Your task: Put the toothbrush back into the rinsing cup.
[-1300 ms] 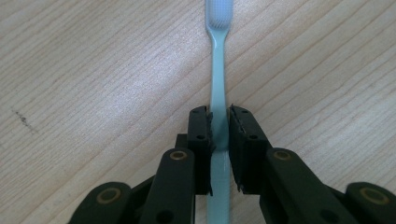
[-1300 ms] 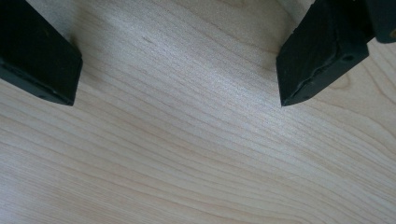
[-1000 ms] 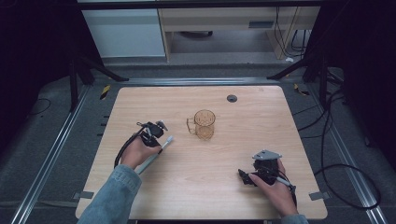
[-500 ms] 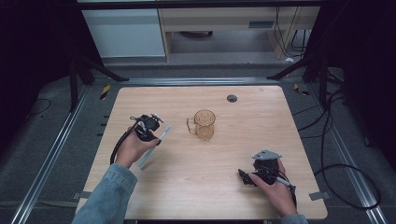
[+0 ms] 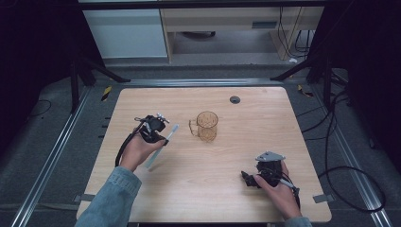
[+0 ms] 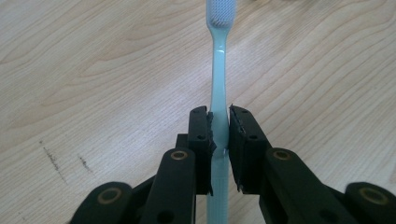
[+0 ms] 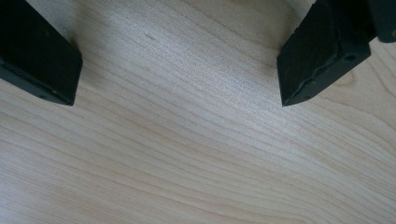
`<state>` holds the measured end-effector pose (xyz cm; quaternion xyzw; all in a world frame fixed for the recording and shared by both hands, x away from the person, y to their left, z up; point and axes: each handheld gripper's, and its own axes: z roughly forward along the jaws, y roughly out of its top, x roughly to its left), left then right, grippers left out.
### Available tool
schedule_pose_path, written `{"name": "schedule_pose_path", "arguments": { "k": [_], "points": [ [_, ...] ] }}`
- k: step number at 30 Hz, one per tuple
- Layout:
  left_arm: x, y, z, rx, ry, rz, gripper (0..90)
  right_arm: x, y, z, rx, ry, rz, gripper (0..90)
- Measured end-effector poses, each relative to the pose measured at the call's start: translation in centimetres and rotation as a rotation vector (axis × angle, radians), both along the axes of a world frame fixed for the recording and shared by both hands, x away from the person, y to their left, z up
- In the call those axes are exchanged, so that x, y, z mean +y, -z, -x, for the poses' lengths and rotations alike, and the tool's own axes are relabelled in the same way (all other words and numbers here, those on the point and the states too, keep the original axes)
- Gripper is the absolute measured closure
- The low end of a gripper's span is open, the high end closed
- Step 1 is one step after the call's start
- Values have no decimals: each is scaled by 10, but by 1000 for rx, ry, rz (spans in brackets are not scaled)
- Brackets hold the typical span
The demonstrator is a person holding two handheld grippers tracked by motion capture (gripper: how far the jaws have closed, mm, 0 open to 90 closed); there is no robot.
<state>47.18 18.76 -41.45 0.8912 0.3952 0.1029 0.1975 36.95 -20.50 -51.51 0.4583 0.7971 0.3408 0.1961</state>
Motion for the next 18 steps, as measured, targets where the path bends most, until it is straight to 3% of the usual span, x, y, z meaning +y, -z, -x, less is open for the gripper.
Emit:
{"name": "schedule_pose_path", "arguments": {
  "k": [3, 12, 18],
  "points": [
    [0, -9, -3, -15, 0, 6, 788, 0, 0, 0, 0, 0, 0, 4],
    [-1, -18, -5, -26, -6, 10, 788, 0, 0, -1, -1, -5, 2, 4],
    [-11, -30, -4, -51, -2, 33, 789, 0, 0, -1, -2, -6, 3, 3]
  ]
}}
